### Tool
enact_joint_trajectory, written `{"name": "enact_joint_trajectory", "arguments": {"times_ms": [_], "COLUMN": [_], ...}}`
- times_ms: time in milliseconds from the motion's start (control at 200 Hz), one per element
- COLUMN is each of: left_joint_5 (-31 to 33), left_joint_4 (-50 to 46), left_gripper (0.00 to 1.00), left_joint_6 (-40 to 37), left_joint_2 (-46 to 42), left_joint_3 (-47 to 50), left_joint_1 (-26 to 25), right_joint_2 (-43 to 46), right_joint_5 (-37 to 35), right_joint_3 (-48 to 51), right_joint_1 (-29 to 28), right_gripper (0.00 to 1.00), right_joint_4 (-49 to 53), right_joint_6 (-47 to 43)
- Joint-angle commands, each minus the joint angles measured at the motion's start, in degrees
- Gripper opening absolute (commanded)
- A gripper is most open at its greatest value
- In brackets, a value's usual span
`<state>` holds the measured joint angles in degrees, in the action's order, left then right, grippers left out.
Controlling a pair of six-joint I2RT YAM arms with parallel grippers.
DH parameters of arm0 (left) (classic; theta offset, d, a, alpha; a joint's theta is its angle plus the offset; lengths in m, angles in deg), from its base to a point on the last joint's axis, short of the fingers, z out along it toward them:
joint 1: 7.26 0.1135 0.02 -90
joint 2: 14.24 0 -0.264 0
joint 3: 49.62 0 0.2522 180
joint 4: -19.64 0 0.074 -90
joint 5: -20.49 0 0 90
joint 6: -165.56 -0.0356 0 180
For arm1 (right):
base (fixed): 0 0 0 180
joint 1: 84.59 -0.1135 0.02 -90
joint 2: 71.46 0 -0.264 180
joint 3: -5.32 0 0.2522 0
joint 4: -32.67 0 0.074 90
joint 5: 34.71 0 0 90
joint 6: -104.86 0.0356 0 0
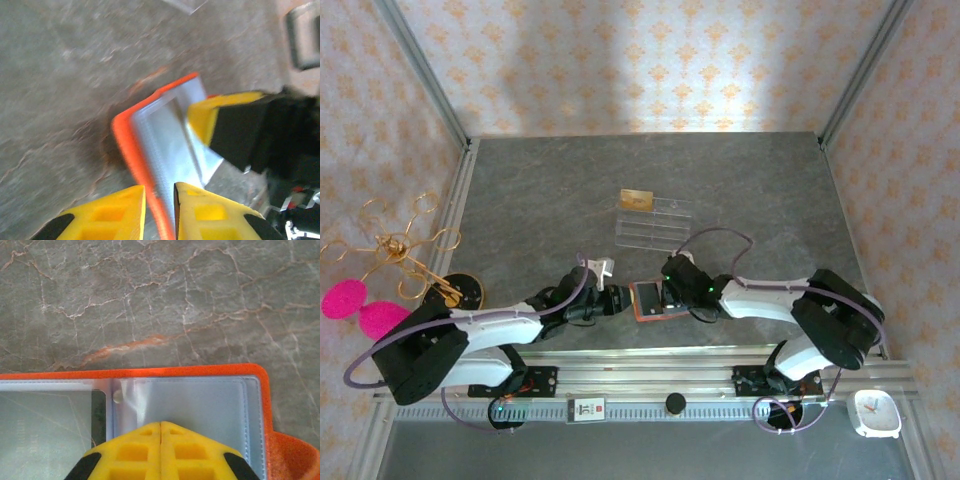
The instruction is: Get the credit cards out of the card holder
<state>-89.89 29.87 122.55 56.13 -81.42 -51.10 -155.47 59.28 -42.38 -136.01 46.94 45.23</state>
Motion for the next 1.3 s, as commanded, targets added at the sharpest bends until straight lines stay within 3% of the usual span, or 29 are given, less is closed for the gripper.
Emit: {"name": "enact_joint_trajectory", "arguments": {"times_ms": [0, 130, 290, 536, 691, 841, 1021, 1296], "left_joint_5": [0.0, -1.0, -1.0, -0.7, -0.1, -0.5, -0.2, 0.3], "left_joint_4": [-0.8, 1.9, 2.1, 2.3, 0.0, -0.4, -0.2, -0.8], "left_gripper": [0.22, 0.16, 0.0, 0.0, 0.0, 0.0, 0.0, 0.0], "left_joint_6": [-2.1, -1.5, -1.1, -1.8, -2.5, -2.7, -2.3, -2.5], "left_joint_2": [-0.1, 2.2, 8.2, 13.9, 14.9, 14.5, 14.0, 14.9], "left_joint_3": [-3.5, -4.1, -4.7, -4.8, -5.8, -5.7, -5.4, -5.5], "left_joint_1": [-0.3, -1.8, -2.5, -2.4, -2.2, -2.2, -2.3, -1.8], "right_joint_2": [1.6, 1.8, 2.0, 2.6, 6.6, 9.9, 5.0, 0.0], "right_joint_5": [-4.8, -6.4, -6.1, -5.0, -3.3, 4.8, 17.5, 15.4], "right_joint_3": [1.0, 0.5, 0.6, 1.0, -0.4, -2.9, -4.6, -2.7], "right_joint_1": [-1.5, -2.4, -2.6, -2.6, -1.7, 0.2, 1.5, 4.1], "right_gripper": [0.06, 0.06, 0.06, 0.08, 0.16, 0.26, 0.22, 0.22], "right_joint_4": [2.8, 3.1, 2.7, 2.4, 3.5, 4.6, 2.3, 1.4], "right_joint_6": [4.6, 5.3, 5.0, 3.4, -1.7, -7.4, -8.2, -6.3]}}
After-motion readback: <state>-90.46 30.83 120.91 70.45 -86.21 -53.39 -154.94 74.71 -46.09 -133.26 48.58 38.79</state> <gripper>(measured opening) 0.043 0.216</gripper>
